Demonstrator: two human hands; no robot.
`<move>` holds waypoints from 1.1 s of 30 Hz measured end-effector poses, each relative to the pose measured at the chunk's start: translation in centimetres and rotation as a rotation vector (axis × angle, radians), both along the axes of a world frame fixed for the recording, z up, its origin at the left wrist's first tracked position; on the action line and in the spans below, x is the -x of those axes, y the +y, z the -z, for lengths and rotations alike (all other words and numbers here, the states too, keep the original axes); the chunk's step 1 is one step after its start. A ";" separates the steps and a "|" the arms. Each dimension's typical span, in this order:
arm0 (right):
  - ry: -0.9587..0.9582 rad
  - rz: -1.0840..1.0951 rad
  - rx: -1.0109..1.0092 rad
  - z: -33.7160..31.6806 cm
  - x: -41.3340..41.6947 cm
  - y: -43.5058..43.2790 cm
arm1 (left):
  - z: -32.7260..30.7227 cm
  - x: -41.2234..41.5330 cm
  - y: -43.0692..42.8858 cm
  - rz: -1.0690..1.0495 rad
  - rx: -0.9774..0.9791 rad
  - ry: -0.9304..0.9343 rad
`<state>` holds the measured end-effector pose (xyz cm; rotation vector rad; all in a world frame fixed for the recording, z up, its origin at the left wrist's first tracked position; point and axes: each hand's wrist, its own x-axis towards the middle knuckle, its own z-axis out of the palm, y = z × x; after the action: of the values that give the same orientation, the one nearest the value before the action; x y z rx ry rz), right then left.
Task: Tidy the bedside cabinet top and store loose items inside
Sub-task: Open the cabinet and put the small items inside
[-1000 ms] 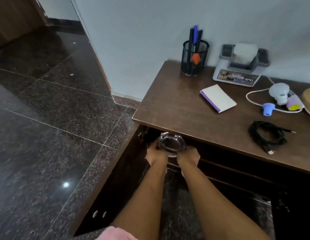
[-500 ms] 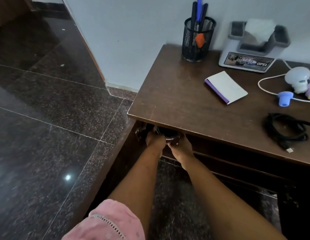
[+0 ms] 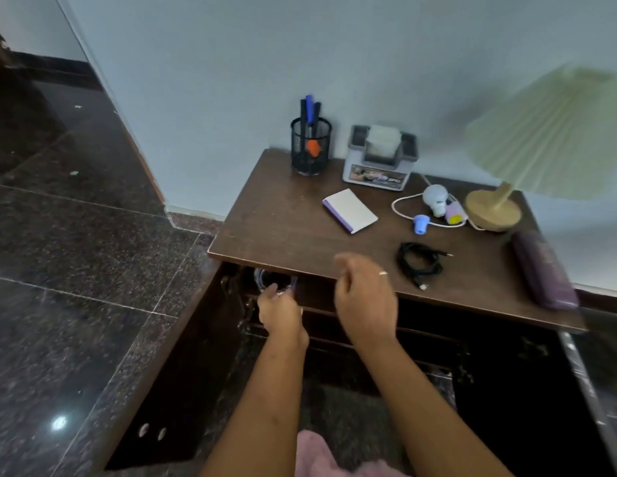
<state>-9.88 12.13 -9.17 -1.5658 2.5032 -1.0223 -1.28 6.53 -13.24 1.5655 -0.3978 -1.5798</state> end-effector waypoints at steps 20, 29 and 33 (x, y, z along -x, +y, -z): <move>0.118 -0.613 -0.479 4.3 1.1 5.2 | 1.0 -1.0 5.8 0.188 -0.300 0.197; 0.065 -0.557 -0.603 10.7 2.1 -0.6 | 7.5 0.7 1.1 0.016 -0.206 -0.205; -0.027 -0.539 -0.622 13.9 4.1 -2.5 | 10.2 2.2 -0.6 0.026 -0.148 -0.326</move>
<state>-13.98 9.66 -23.06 -1.7982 1.9047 -0.1677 -3.52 5.92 -23.42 1.9479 -0.4883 -1.3993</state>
